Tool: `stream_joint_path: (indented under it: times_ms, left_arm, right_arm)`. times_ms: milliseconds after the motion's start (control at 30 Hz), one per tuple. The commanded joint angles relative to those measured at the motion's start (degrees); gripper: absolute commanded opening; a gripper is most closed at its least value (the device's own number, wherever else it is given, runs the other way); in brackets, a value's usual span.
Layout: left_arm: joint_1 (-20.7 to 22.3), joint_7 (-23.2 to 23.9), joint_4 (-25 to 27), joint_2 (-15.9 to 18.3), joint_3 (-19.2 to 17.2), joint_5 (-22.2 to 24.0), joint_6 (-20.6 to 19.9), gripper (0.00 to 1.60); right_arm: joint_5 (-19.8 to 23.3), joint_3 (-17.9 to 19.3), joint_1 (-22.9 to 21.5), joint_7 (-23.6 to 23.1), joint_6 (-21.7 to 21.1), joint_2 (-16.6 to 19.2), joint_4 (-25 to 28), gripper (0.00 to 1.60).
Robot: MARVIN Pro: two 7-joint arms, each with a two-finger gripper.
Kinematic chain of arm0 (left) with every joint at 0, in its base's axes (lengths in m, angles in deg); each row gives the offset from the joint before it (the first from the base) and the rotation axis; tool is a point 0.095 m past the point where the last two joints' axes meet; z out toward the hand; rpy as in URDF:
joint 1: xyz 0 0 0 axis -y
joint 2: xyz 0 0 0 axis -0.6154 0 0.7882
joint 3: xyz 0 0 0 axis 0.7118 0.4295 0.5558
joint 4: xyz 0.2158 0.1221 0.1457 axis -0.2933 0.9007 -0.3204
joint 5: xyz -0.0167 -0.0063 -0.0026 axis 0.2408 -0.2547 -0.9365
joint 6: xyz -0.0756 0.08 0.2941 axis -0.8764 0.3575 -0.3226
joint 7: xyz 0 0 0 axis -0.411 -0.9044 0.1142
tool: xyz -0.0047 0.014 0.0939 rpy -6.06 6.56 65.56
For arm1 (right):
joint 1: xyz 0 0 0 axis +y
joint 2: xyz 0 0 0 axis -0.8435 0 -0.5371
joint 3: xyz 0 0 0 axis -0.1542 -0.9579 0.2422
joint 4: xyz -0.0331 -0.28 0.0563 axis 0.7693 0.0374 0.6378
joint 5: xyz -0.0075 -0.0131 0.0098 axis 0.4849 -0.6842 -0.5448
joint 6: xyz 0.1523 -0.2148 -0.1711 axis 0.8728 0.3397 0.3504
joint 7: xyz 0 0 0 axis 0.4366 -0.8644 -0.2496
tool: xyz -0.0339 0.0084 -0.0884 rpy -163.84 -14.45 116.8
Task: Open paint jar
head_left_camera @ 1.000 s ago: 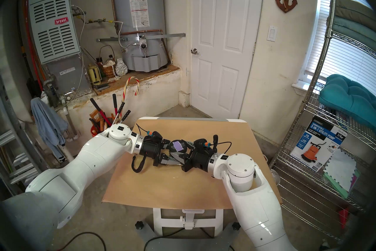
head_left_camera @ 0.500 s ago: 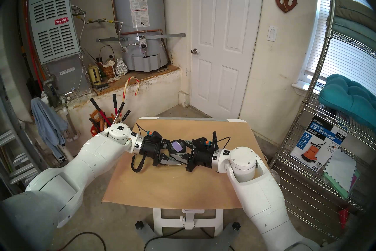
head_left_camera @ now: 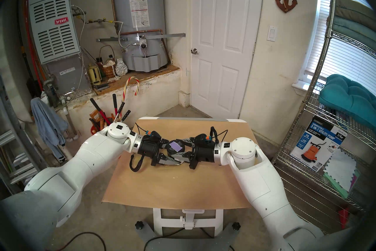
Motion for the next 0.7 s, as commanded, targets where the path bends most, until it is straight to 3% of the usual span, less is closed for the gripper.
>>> stream_joint_path:
  times_ms: [0,467,667]
  left_arm:
    - [0.47,0.97,0.46,0.28,-0.03,0.24,-0.38,0.00]
    - [1.09,1.65,-0.31,-0.04,0.39,0.22,-0.48,0.00]
    - [1.40,1.83,-0.64,-0.20,0.59,0.20,-0.48,0.00]
  right_arm:
    - [1.21,-1.27,-6.76,-5.68,1.51,0.39,-3.01,0.00]
    - [1.29,-2.18,-10.60,-10.27,7.75,0.15,-8.49,0.04]
    - [1.58,-2.12,-12.20,-11.91,8.79,0.37,-9.58,0.21]
